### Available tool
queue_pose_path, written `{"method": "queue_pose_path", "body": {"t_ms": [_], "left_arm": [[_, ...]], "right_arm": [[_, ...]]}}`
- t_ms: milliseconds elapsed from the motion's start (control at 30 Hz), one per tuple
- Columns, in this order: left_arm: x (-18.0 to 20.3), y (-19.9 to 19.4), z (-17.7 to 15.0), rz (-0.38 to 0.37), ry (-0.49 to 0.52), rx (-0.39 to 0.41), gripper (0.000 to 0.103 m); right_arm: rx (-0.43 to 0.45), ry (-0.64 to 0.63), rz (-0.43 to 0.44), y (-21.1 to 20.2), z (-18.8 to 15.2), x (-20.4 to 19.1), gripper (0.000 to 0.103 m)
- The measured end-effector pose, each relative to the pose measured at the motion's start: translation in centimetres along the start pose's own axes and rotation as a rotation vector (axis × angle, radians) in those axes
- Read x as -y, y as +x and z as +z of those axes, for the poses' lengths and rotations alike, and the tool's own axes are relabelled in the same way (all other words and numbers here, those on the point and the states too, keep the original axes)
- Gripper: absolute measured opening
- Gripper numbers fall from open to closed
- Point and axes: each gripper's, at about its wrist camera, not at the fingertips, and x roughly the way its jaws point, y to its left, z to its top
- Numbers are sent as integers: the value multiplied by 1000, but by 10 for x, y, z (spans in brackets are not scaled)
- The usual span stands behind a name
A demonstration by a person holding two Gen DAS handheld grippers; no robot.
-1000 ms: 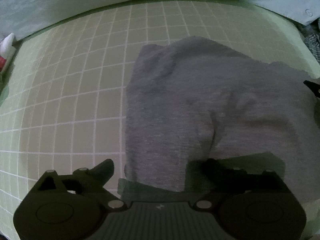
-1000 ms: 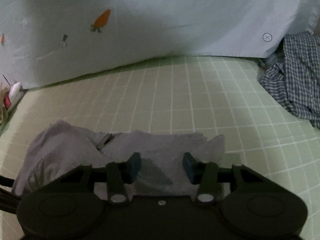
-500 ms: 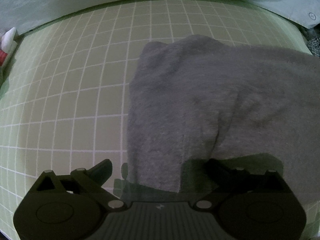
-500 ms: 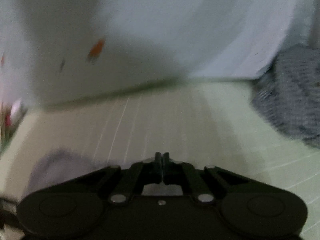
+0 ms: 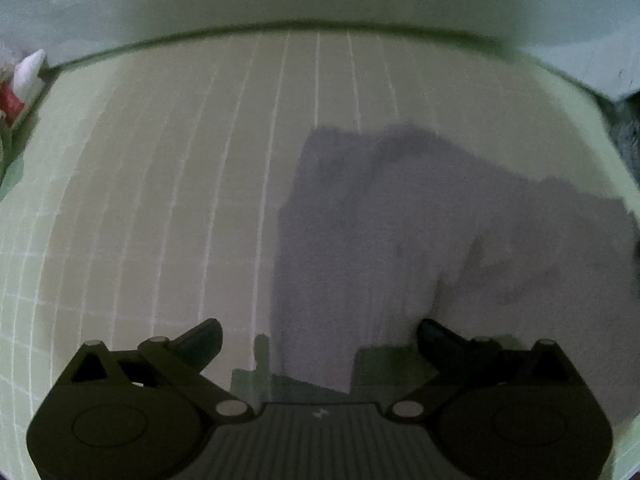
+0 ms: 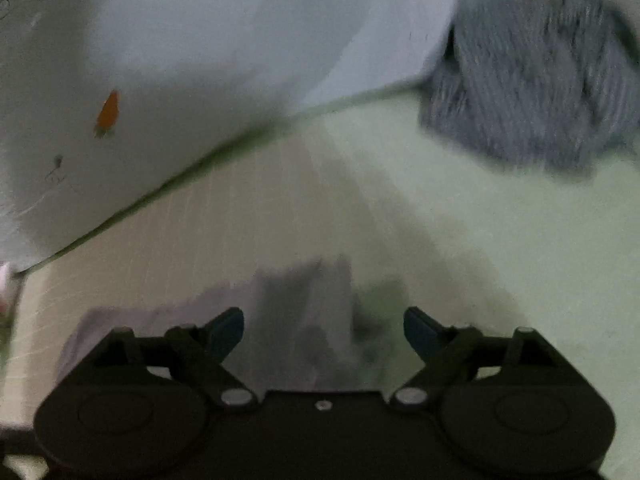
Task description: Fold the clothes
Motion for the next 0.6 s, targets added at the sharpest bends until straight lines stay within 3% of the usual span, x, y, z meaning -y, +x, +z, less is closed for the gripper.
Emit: {"method": "queue_pose_path", "body": {"t_ms": [233, 600], "left_arm": [[1, 26, 15, -94, 29, -43, 102], [-2, 52, 24, -202, -12, -86, 103]], "right_arm": [[-131, 85, 73, 16, -26, 4, 91], [-167, 82, 120, 33, -22, -4, 103]]}}
